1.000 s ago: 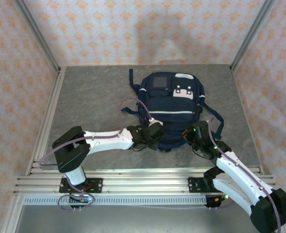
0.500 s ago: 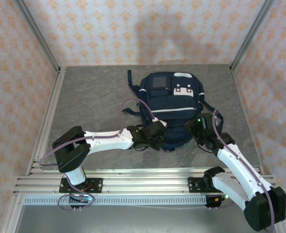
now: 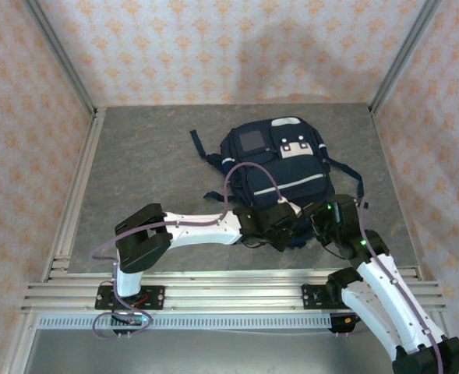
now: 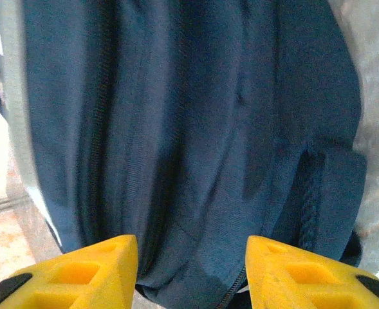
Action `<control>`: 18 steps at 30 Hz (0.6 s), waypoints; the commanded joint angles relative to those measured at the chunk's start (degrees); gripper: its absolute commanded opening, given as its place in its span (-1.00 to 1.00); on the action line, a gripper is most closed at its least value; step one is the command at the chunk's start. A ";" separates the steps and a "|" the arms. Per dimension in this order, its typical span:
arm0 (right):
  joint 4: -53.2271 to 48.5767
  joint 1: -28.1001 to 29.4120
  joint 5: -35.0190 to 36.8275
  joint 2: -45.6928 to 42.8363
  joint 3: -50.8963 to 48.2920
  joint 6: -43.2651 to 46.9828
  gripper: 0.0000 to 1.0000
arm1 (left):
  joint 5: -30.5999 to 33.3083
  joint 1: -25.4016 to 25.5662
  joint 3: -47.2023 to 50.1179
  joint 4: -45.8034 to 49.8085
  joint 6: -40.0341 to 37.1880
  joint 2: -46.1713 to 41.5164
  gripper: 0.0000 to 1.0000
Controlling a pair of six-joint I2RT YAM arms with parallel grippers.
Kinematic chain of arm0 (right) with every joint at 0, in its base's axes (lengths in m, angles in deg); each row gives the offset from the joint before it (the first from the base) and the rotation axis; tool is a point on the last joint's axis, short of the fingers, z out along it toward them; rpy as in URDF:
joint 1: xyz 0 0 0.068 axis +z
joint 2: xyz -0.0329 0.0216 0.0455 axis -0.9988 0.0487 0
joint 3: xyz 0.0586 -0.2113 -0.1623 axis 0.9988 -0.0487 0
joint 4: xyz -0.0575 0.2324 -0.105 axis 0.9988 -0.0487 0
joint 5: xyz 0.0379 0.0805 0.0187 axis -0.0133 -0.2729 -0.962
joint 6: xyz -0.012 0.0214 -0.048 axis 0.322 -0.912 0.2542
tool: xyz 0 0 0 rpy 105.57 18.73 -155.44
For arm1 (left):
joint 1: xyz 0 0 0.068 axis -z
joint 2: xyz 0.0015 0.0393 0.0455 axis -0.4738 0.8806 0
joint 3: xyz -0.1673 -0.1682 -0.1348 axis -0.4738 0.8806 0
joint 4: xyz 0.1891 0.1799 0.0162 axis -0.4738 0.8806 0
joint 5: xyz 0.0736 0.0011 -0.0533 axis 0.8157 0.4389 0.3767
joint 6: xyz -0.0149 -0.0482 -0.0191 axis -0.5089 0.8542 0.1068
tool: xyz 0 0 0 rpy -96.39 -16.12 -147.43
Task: Pack the student bag
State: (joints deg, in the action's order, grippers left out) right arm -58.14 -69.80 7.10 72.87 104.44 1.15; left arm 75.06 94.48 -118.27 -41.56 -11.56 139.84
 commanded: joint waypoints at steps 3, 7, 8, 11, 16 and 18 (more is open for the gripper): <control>7.56 0.08 -3.73 -0.40 -4.41 -6.57 -0.07 | -1.88 1.00 -1.70 -0.01 -0.15 0.01 -1.00; 11.85 0.79 -3.33 0.69 -6.96 -7.71 -0.07 | -2.10 1.00 -1.70 -0.36 -0.03 0.02 -1.00; 12.55 0.89 -3.22 1.32 -7.40 -7.87 -0.06 | -2.16 1.04 -1.76 -0.47 0.06 0.01 -1.00; 17.07 1.32 -2.91 3.79 -8.91 -8.36 -0.10 | -2.36 1.08 -1.97 -0.67 0.15 -0.02 -1.00; 16.39 1.72 1.54 7.11 -7.04 -4.79 -0.87 | 0.23 0.97 -1.64 1.39 -0.70 -0.24 -1.00; 14.82 1.67 3.25 7.01 -6.29 -3.66 -1.00 | 1.73 0.73 -0.90 2.60 -0.81 -0.92 -1.00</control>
State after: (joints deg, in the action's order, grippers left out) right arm -43.70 -68.38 5.62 79.98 96.55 -4.43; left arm 75.61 94.56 -118.56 -40.86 -11.59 139.84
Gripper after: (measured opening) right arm 0.042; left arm 0.042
